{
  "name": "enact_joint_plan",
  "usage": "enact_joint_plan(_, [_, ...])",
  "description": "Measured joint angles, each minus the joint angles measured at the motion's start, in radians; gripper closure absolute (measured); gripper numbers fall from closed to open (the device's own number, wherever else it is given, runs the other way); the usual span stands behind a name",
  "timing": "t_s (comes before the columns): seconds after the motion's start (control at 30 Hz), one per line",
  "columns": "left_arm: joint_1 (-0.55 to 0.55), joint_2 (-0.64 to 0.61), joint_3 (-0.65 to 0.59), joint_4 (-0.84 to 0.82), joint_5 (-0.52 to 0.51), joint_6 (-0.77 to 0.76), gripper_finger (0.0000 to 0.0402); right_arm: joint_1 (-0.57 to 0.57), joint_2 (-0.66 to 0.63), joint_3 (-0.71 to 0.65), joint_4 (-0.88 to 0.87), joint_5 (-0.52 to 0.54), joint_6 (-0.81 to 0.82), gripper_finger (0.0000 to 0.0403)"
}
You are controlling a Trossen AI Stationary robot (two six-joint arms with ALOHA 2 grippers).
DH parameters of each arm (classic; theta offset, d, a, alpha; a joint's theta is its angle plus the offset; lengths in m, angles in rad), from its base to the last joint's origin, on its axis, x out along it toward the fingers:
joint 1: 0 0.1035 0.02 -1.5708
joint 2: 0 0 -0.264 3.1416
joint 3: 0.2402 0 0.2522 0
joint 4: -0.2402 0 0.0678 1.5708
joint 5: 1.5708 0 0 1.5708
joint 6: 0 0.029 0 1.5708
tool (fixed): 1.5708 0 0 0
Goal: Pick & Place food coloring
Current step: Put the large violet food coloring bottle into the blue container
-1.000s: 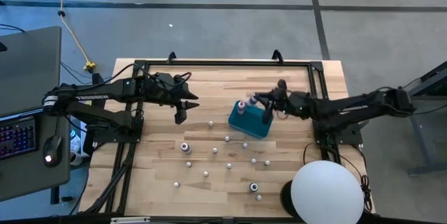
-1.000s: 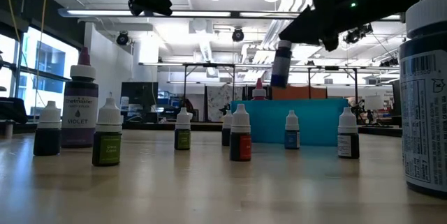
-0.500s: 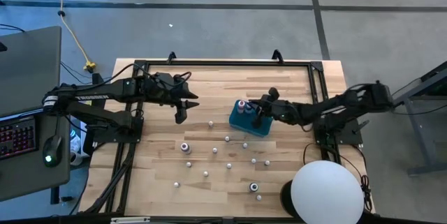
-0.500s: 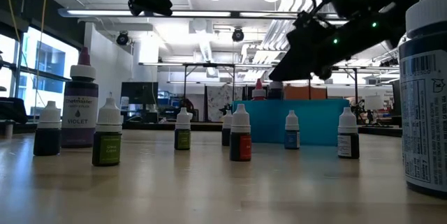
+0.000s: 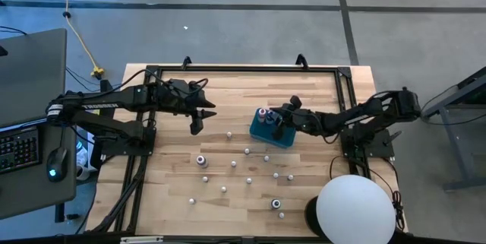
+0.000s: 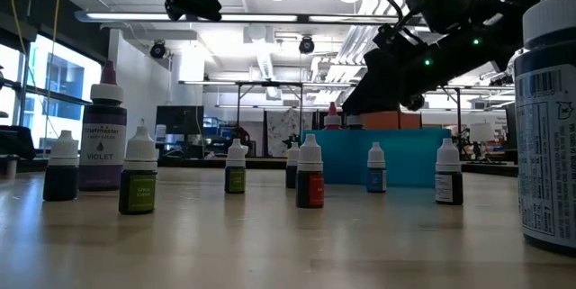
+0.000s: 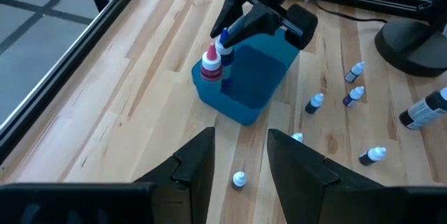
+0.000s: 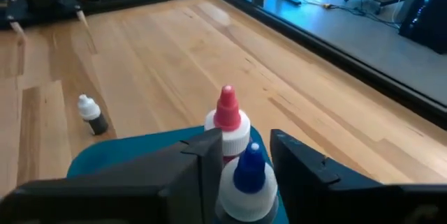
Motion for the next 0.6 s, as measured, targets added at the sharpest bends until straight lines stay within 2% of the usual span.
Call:
enact_joint_plan(0.13, [0.0,0.0,0.0,-0.022,0.029,0.0,0.027,0.001,-0.009,0.0,0.0,0.0,-0.036,0.0257])
enact_joint_plan(0.23, [0.0,0.0,0.0,-0.058,0.098,0.026,0.027,0.001,-0.052,0.0,0.005,-0.027,-0.063,0.0241])
enact_joint_plan(0.37, [0.0,0.0,0.0,-0.203,0.344,0.052,0.027,0.001,-0.146,0.0,0.007,-0.076,-0.068,0.0231])
enact_joint_plan(0.43, [-0.004,0.0,0.0,-0.301,0.427,0.072,0.027,0.002,-0.196,0.0,0.006,-0.1,-0.072,0.0231])
enact_joint_plan(0.5, [-0.035,0.003,-0.002,-0.369,0.419,0.052,0.027,0.008,-0.238,0.0,0.003,-0.126,-0.072,0.0234])
enact_joint_plan(0.6, [-0.092,0.034,-0.023,-0.387,0.363,-0.003,0.027,0.026,-0.281,0.0,-0.017,-0.156,-0.073,0.0239])
